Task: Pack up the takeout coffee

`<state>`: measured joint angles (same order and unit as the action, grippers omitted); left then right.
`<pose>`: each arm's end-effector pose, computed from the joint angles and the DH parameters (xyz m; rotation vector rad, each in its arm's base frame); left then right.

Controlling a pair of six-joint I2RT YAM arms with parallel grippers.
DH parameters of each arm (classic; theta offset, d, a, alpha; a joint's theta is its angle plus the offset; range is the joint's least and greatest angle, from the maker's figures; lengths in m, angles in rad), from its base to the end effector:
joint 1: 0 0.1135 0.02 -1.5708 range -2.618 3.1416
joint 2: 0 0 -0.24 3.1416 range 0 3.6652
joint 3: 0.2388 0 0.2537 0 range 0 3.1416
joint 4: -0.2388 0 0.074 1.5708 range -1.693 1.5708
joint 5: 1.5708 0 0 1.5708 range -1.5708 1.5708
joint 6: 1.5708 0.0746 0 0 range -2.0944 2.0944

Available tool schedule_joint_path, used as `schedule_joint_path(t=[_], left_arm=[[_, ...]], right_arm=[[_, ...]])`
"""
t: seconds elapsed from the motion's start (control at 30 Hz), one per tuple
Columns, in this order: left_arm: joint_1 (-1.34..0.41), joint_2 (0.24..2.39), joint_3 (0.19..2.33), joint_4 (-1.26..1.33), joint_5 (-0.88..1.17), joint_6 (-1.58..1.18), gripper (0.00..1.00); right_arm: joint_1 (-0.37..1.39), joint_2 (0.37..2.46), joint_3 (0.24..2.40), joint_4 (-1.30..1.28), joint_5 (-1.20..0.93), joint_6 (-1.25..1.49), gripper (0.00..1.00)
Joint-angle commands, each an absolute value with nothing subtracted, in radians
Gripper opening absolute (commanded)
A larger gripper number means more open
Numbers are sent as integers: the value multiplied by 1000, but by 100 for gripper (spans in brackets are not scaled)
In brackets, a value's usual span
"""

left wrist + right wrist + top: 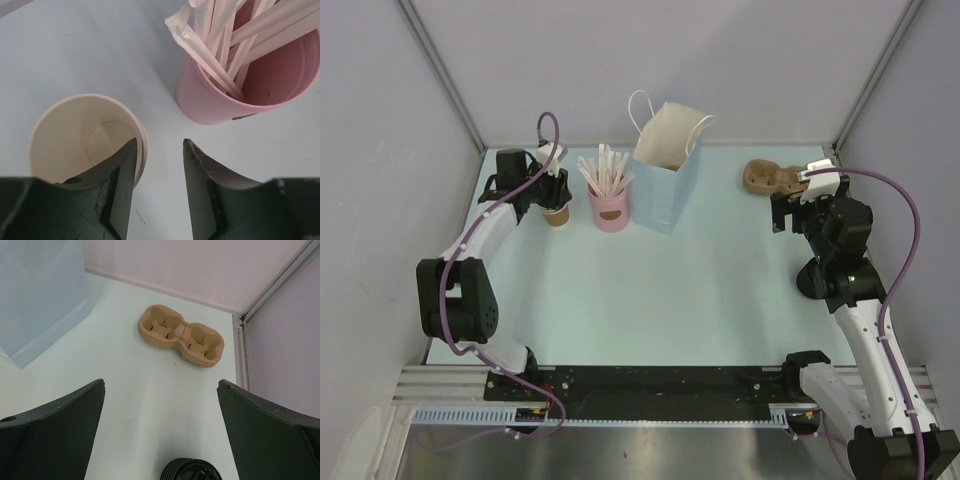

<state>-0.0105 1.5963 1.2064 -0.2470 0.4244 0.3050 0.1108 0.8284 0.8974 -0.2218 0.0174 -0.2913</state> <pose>0.3907 -0.0348 0.2308 0.5673 2.0826 -0.2986 0.2450 0.0260 0.3446 -0.3320 1.6936 -0.1484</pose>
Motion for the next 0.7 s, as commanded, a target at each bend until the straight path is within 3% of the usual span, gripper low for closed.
schedule_joint_path(t=[0.0,0.67], left_arm=[[-3,1595,1221,-190,460,302,46],[29,1606,1223,-190,465,295,39]], right_arm=[[109,827,902,-206,11,-301,100],[109,822,902,-207,-14,-301,100]])
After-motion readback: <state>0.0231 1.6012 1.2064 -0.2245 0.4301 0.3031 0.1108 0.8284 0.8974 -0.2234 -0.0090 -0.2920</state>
